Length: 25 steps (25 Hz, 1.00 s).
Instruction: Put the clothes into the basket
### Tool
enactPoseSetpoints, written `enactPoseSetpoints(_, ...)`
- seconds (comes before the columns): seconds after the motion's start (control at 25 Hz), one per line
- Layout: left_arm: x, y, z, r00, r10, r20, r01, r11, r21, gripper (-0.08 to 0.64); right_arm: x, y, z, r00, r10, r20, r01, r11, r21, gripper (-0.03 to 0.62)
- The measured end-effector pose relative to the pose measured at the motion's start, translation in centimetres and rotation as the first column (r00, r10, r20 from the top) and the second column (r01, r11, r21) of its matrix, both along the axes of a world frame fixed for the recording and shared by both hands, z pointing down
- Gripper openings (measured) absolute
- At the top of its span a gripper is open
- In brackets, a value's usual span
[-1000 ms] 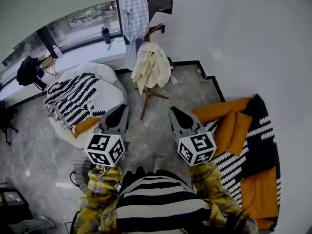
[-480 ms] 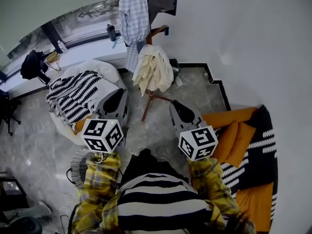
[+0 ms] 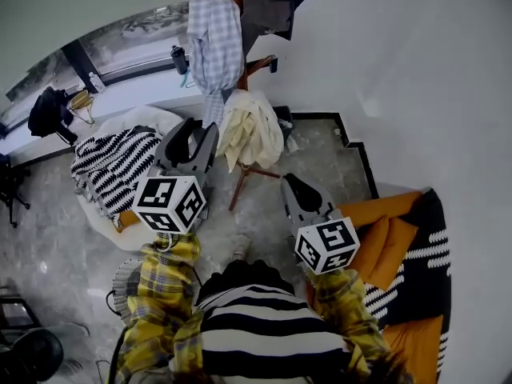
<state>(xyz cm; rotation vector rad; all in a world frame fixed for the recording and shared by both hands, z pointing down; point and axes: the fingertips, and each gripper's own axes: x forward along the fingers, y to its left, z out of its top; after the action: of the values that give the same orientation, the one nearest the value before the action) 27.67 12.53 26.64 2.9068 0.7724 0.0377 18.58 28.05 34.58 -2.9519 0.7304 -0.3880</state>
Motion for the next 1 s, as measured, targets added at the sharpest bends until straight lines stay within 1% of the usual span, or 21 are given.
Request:
enactPoseSetpoints(0.16, 3.6, 0.7, -1.0, 1.0, -0.007, -0.03, 0.007, 1.0, -0.002, 0.23, 2.6, 0.6, -0.2, 1.0, 0.014, -0.001, -0.014, 1.0, -0.004, 0.028)
enactPoseSetpoints(0.48, 9.5, 0.5, -3.0, 0.997, -0.035, -0.075, 0.033, 0.999, -0.03, 0.281, 6.5, 1.0, -0.3, 0.999, 0.045, 0.006, -0.045, 0.999, -0.005, 0.028)
enactPoseSetpoints(0.64, 11.5, 0.3, -3.6, 0.994, -0.048, -0.097, 0.044, 0.998, -0.05, 0.303, 8.1, 1.1, 0.0, 0.998, 0.058, 0.009, -0.058, 0.998, -0.011, 0.028)
enactPoseSetpoints(1.0, 15.0, 0.4, -4.5, 0.992, -0.039, -0.121, 0.029, 0.996, -0.08, 0.342, 10.9, 0.8, 0.4, 0.997, 0.074, 0.02, -0.074, 0.997, -0.015, 0.028)
